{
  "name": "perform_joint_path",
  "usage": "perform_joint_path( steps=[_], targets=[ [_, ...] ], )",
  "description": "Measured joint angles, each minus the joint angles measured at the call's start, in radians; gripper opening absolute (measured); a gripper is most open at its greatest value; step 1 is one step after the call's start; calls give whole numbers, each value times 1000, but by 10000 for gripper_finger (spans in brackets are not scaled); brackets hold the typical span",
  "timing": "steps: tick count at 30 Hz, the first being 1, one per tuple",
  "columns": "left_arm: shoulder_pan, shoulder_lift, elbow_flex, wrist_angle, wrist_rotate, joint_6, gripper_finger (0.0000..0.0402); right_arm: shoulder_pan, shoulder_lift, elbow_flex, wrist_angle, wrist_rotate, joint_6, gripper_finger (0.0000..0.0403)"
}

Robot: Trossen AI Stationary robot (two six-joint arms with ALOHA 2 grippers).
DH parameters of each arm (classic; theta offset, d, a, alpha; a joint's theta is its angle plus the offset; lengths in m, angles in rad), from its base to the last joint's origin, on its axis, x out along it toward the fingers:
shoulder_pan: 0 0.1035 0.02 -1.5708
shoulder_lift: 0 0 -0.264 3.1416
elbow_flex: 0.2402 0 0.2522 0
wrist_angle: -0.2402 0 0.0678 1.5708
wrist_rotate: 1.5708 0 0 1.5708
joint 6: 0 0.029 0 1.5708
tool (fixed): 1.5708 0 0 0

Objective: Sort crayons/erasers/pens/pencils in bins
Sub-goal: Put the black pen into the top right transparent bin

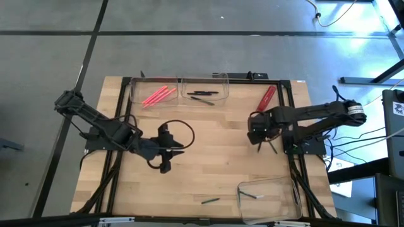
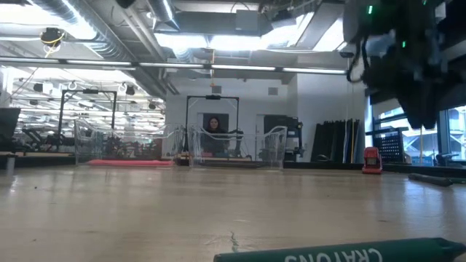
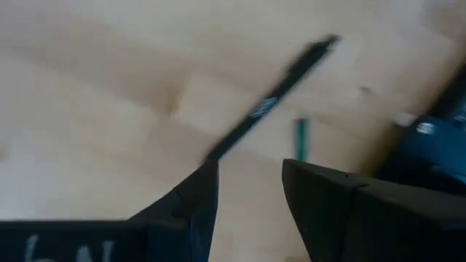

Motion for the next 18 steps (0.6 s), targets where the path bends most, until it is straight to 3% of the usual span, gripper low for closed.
perform_joint_path(
  steps=[9, 18],
  targets=[
    [66, 0, 0, 0, 20, 45, 104, -208, 1, -165, 252, -9, -7, 155],
    [103, 0, 0, -4, 64, 68, 103, -315, 1, -246, 293, -29, 40, 155]
  ],
)
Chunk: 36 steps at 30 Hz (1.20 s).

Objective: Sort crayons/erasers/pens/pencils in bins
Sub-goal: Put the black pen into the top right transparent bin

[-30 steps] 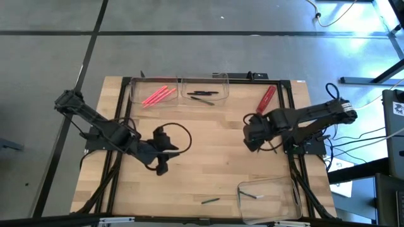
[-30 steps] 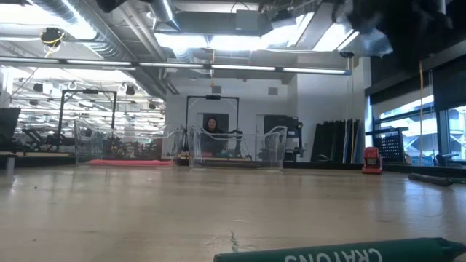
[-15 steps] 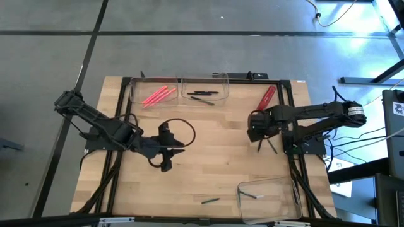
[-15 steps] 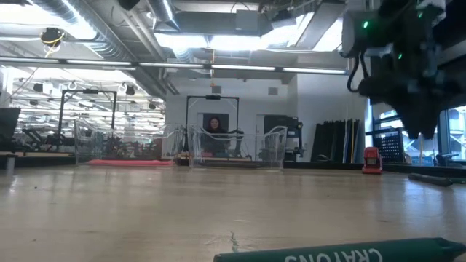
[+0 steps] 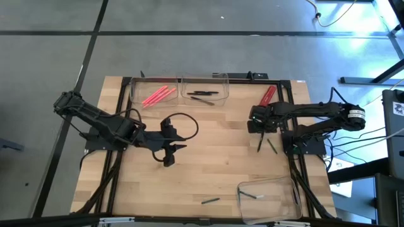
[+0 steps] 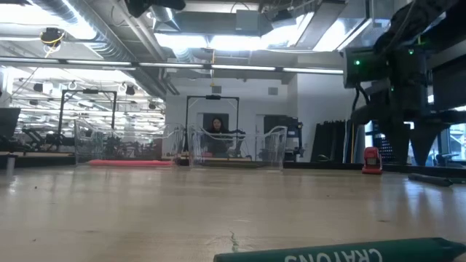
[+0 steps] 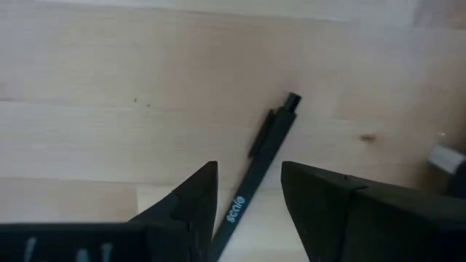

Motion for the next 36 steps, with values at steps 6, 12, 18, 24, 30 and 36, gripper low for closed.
perform_joint_path(
  steps=[6, 12, 18, 24, 30, 36],
  targets=[
    [9, 0, 0, -4, 0, 15, 105, -8, 0, -49, 39, -5, 23, 155],
    [11, 0, 0, -4, -1, 56, 103, -28, -3, -119, 147, -6, 17, 155],
    [11, 0, 0, -4, -4, 68, 104, -32, -3, -129, 145, -7, -1, 150],
    [11, 0, 0, -4, -4, 77, 104, -32, -2, -131, 132, -3, -4, 103],
    [11, 0, 0, -4, -4, 77, 103, -32, -2, -131, 126, -4, -5, 48],
    [11, 0, 0, -4, -4, 78, 105, -32, -2, -132, 133, -6, -42, 42]
  ],
)
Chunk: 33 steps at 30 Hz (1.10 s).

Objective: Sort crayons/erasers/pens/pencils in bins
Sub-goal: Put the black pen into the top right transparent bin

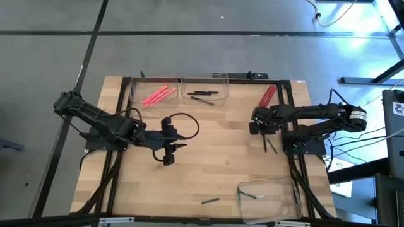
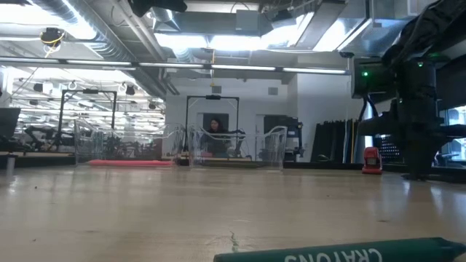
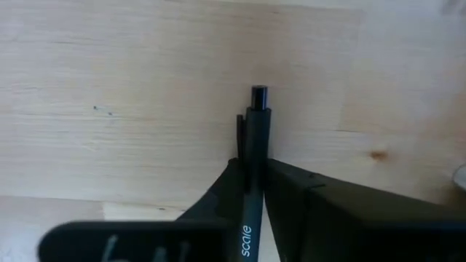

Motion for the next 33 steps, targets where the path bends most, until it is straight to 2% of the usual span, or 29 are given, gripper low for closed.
perform_joint_path(
  steps=[6, 16, 21, 27, 33],
  targets=[
    [0, 0, 0, 0, 0, 0, 103, 0, 5, 25, -1, 0, -37, 49],
    [0, 0, 0, -1, 0, 27, 103, 0, 6, 201, 10, -1, -143, 45],
    [0, 0, 0, -7, 0, 27, 104, 1, 5, 352, 5, 2, -240, 45],
    [0, 0, 0, -11, -1, 27, 103, 1, 8, 560, 4, 59, -413, 45],
    [20, 0, 0, -15, -9, 25, 105, 0, 100, 767, 20, 82, -612, 46]
  ],
)
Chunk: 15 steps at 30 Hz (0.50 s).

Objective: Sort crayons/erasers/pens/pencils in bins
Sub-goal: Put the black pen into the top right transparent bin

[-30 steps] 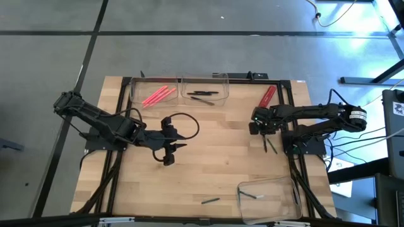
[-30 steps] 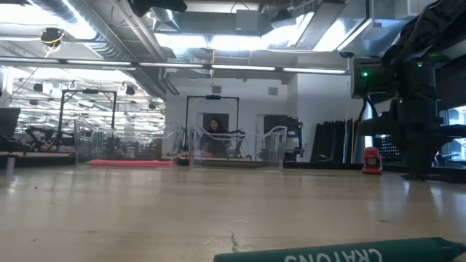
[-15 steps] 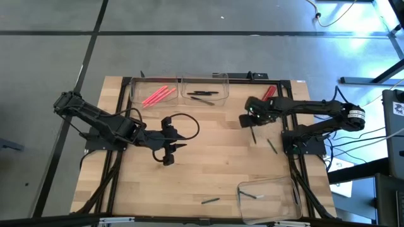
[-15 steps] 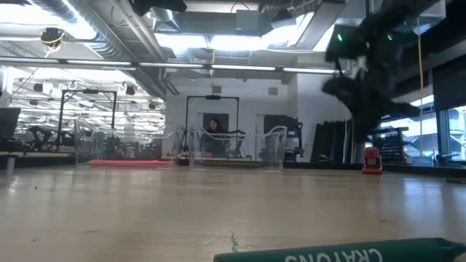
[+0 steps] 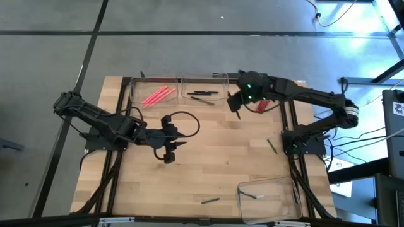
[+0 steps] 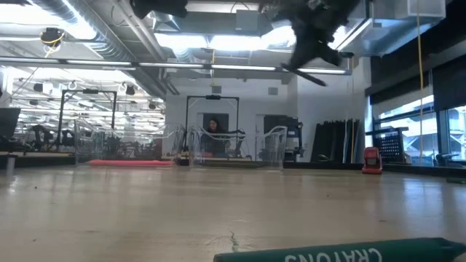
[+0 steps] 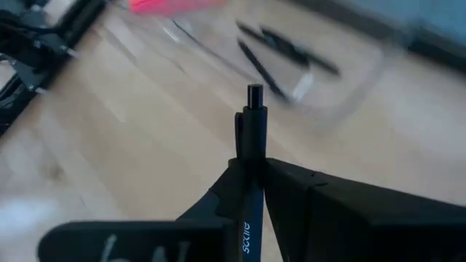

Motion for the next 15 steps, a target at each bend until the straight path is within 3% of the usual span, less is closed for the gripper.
perform_joint_path(
  steps=[7, 15],
  targets=[
    [55, 0, 0, 0, -79, -27, 103, -30, 212, 240, 24, 42, -241, 46],
    [110, 0, 0, 0, -83, -26, 103, -112, 498, 492, 44, 33, -552, 46]
  ],
)
